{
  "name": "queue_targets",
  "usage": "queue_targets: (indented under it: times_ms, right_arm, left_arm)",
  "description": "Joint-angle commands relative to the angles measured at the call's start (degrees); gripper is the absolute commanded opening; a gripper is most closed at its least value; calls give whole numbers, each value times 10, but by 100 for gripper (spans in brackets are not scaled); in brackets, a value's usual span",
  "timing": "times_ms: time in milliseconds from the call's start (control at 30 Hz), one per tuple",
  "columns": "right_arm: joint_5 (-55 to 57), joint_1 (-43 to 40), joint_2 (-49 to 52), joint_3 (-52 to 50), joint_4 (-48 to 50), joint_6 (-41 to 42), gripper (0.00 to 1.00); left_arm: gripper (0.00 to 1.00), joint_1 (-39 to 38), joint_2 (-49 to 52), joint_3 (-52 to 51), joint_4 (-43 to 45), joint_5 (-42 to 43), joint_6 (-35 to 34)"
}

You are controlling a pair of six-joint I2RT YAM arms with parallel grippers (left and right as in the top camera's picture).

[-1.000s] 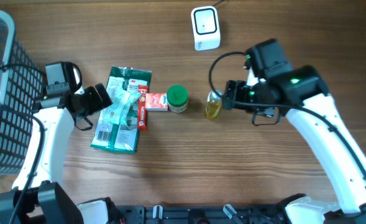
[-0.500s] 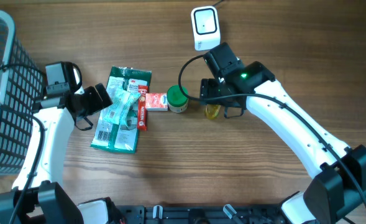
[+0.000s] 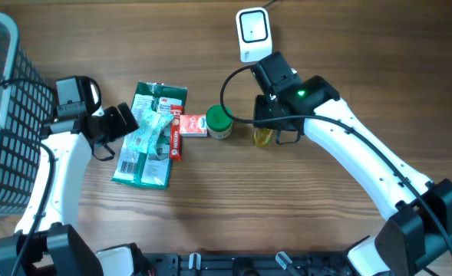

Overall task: Scan the item barcode
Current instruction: 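Reach right gripper to the yellow oil bottle and grasp it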

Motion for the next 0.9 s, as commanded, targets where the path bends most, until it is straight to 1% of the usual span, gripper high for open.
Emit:
queue_targets:
  times_ms: [0,67,100,167,233,267,400,467,533,667,700,733,767,833,867]
  right_arm:
    - [12,1,0,8,-8,0,47]
    - [13,1,0,8,-12,-5,46]
    - [14,1,0,8,-12,-19,44]
    - [14,1,-2,10,-12,-49,37]
    - [14,1,-4,16,-12,-77,34]
    - [13,1,-5,20,-12,-94,30]
    - [-15,1,-17,29,-12,-177,29]
    - [-54,1,-19,29,-21,-237,30]
    - [-62,1,-19,29,-35,-257,30]
    - [-62,1,-19,29,-44,-257,30]
    - [-62,1,-19,29,-43,-257,38]
    - [-62,1,-19,29,-42,-257,65]
    - [-62,1,-19,29,-41,-256,79]
    - [-62,1,-19,29,-40,-255,96]
    - [-62,1,-19,29,-38,-248,100]
  left_arm:
    - [100,-2,3,-2,0,5,12]
    - [100,-2,3,-2,0,5,12]
    - [100,-2,3,-2,0,5,12]
    - [100,-2,3,-2,0,5,12]
    - [100,-2,3,-2,0,5,12]
    - [100,-2,3,-2,0,5,12]
    - [100,-2,3,-2,0,5,12]
    - [100,-2,3,-2,0,5,12]
    - [100,-2,3,-2,0,5,12]
    - [100,-2,3,-2,0,5,12]
    - [100,-2,3,-2,0,5,12]
    - [100,-2,3,-2,0,5,12]
    - [100,-2,3,-2,0,5,12]
    - [100,-2,3,-2,0,5,12]
    - [100,-2,3,-2,0,5,12]
